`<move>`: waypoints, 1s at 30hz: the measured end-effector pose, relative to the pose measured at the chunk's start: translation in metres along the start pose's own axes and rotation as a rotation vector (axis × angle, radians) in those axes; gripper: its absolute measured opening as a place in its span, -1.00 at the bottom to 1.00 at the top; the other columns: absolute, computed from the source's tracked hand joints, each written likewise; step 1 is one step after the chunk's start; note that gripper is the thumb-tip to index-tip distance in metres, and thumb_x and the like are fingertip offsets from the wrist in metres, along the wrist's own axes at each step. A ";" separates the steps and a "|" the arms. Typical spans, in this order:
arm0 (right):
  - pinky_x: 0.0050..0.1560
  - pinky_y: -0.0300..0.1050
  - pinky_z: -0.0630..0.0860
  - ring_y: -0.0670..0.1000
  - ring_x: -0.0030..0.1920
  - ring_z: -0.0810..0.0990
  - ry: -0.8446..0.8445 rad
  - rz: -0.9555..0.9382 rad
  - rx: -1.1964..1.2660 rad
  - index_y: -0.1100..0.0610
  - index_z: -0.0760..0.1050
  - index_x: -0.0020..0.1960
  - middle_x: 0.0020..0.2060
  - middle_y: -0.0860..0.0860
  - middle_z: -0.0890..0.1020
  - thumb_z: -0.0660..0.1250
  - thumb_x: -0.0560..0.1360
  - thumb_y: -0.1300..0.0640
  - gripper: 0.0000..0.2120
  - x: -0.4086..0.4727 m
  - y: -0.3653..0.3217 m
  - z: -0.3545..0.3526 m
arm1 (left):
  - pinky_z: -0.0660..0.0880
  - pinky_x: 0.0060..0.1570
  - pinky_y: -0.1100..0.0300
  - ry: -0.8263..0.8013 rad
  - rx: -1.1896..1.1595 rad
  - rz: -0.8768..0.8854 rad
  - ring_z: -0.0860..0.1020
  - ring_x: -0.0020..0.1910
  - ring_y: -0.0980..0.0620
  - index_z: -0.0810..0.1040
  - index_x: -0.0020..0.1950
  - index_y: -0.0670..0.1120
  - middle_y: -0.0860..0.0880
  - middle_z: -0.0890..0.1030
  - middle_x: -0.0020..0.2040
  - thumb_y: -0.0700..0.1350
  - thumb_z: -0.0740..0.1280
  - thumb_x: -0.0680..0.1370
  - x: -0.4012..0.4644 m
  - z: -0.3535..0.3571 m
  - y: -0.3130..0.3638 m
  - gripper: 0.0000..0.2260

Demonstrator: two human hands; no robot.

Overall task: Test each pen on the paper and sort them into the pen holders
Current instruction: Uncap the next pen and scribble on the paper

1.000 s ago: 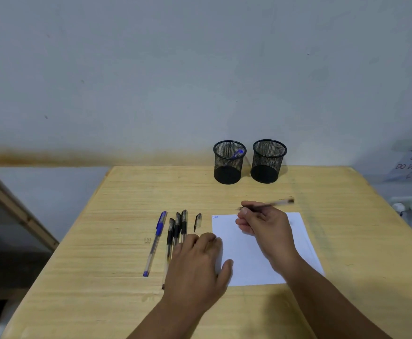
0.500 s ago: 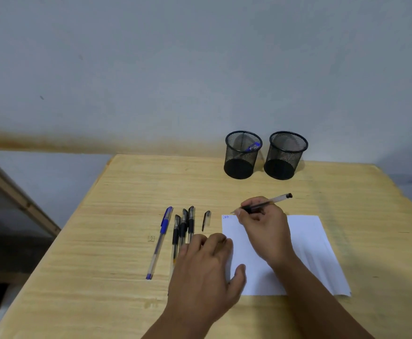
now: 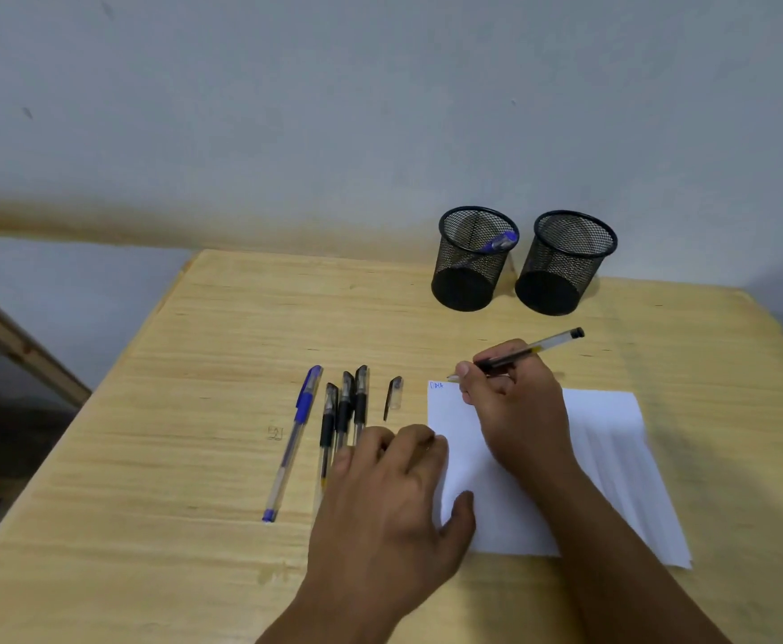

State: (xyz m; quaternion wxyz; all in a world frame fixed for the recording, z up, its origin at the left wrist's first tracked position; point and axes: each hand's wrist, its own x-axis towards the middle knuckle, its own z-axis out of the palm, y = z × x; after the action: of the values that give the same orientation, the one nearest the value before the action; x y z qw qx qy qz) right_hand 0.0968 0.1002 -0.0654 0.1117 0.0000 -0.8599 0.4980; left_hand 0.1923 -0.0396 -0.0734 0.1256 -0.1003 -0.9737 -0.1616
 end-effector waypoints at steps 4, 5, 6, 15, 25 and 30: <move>-0.18 -0.32 0.55 -0.17 -0.27 0.64 0.018 0.003 -0.026 0.05 0.50 -0.10 -0.35 -0.17 0.62 0.43 0.50 0.09 -0.89 0.009 0.001 0.001 | 0.41 -0.09 0.02 0.044 -0.021 0.025 0.49 0.02 -0.05 0.58 0.11 0.03 0.12 0.57 0.11 0.20 0.31 0.43 0.000 0.002 -0.002 -0.64; -0.23 -0.46 0.47 -0.21 -0.27 0.62 0.032 -0.011 -0.043 0.06 0.50 -0.09 -0.37 -0.20 0.59 0.43 0.50 0.09 -0.89 0.010 0.000 0.001 | 0.41 -0.09 0.03 0.052 -0.023 0.028 0.49 0.02 -0.04 0.59 0.11 0.03 0.12 0.57 0.11 0.21 0.32 0.43 0.000 0.002 -0.002 -0.63; -0.27 -0.50 0.44 -0.24 -0.26 0.61 0.036 -0.011 -0.045 0.06 0.50 -0.09 -0.39 -0.20 0.59 0.44 0.50 0.10 -0.89 0.011 -0.001 0.001 | 0.41 -0.09 0.03 0.058 -0.026 0.030 0.50 0.02 -0.04 0.59 0.11 0.03 0.12 0.57 0.11 0.21 0.33 0.42 0.001 0.003 -0.002 -0.63; -0.25 -0.52 0.45 -0.21 -0.25 0.63 -0.070 -0.005 -0.026 0.05 0.51 -0.09 -0.35 -0.14 0.63 0.44 0.49 0.11 -0.89 0.019 0.005 0.001 | 0.46 -0.11 0.00 0.061 -0.044 0.015 0.51 0.01 -0.04 0.60 0.14 0.04 0.13 0.57 0.12 0.26 0.32 0.40 0.003 0.005 -0.004 -0.57; -0.15 -0.36 0.56 -0.13 -0.20 0.66 0.016 -0.037 0.070 0.05 0.53 -0.11 -0.26 -0.10 0.67 0.46 0.47 0.20 -0.88 0.017 0.003 -0.003 | 0.46 -0.11 0.02 0.041 -0.031 -0.001 0.51 0.00 -0.02 0.62 0.12 0.05 0.15 0.58 0.12 0.27 0.32 0.37 0.004 0.003 -0.002 -0.56; -0.17 -0.41 0.55 -0.15 -0.20 0.65 0.032 -0.078 0.064 0.05 0.55 -0.10 -0.26 -0.12 0.66 0.46 0.46 0.17 -0.90 0.011 -0.008 -0.005 | 0.46 -0.11 0.02 0.032 -0.037 -0.004 0.50 -0.01 -0.03 0.60 0.11 0.05 0.16 0.56 0.11 0.27 0.32 0.38 0.004 0.002 -0.001 -0.57</move>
State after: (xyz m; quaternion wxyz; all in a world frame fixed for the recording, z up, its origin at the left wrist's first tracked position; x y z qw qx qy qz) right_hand 0.0881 0.1019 -0.0534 0.1448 0.0290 -0.8409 0.5207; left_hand 0.1879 -0.0391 -0.0746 0.1390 -0.0980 -0.9686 -0.1815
